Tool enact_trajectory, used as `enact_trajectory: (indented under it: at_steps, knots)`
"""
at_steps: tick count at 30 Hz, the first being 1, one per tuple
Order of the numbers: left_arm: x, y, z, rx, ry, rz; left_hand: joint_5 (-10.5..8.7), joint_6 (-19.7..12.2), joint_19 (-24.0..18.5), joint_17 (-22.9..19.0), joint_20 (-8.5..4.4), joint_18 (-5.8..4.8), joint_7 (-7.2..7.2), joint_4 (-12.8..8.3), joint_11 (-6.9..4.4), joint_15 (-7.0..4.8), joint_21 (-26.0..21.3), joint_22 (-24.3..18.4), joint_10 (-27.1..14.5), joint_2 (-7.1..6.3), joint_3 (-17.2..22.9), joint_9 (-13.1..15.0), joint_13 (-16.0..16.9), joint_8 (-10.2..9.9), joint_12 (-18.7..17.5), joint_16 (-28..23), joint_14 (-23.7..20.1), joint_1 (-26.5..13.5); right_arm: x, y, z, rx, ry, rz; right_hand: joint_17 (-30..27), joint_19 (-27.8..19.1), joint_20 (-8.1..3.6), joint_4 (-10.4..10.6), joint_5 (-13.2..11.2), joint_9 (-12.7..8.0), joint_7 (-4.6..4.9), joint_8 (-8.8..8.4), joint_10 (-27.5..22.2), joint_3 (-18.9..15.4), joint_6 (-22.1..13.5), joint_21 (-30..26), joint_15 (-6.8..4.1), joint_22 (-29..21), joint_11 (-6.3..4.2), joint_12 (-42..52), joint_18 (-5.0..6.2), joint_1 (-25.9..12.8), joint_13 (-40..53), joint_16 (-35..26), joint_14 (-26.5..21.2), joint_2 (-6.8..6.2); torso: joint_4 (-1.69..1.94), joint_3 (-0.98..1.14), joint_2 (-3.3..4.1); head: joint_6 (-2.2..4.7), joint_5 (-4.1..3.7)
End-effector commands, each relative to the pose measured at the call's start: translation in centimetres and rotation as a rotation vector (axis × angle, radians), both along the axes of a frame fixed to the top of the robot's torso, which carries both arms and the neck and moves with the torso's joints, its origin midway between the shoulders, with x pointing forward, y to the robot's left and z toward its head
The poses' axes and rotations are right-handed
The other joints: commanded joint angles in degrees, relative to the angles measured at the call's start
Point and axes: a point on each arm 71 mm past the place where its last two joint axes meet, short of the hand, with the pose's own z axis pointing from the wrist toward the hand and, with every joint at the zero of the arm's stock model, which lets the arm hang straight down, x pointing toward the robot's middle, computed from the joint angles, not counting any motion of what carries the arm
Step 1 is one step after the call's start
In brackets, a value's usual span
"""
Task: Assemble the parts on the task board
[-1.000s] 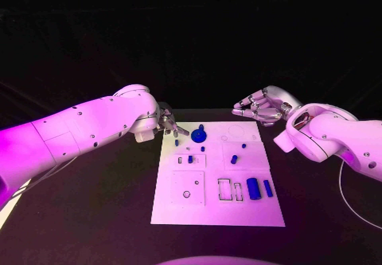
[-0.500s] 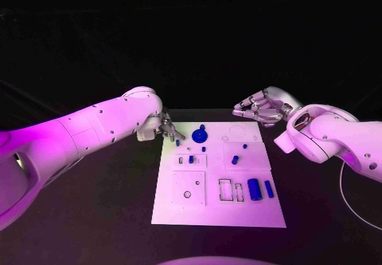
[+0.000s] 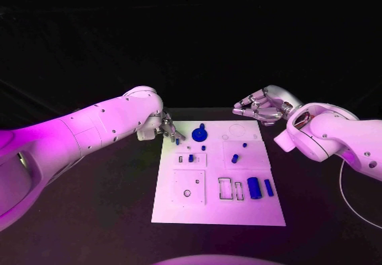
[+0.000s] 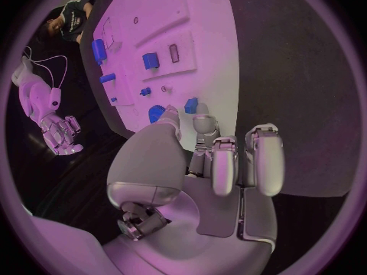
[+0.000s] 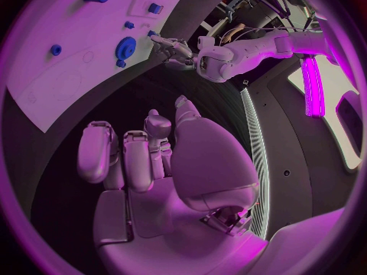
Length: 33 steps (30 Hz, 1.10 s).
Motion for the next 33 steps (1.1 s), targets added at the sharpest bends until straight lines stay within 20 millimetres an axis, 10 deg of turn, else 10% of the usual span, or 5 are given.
enact_trajectory:
  at_steps: [1,33]
  knots:
    - [-0.06,-0.4,-0.01,-0.014,0.004,-0.019,0.13,0.41,1.7,15.1,0.1,-0.12,-0.12,0.05,-0.06,0.12,0.39,7.49,0.38,0.6,-0.36,-0.09,0.08,-0.01,0.42,0.17,5.94,0.1,-0.04,0.16,-0.06,-0.004,0.003,0.018,-0.01,-0.32,-0.12,-0.26,0.38,-0.03,0.04,-0.19,-0.47,-0.11,0.42,-0.29,-0.34,-0.03,-0.07,0.17,0.63,0.03,-0.04,-0.25,2.95,0.36,0.02,0.04,0.0,-0.02,0.01]
    - [0.15,-0.7,-0.18,0.023,0.005,-0.005,0.37,0.85,1.77,15.1,-0.25,-0.14,-0.54,-2.53,-0.47,-0.25,0.41,7.71,0.35,3.81,1.93,-0.65,-0.36,0.17,0.43,0.17,5.94,6.49,-0.07,0.28,-0.12,-0.007,0.01,0.028,-0.02,-0.32,-0.13,-0.34,0.47,-0.02,0.03,-0.18,-0.46,-0.14,0.46,-0.32,-0.35,-0.05,-0.08,0.25,0.63,0.24,0.0,-0.27,2.96,0.49,-0.01,0.03,0.03,-0.34,-0.18]
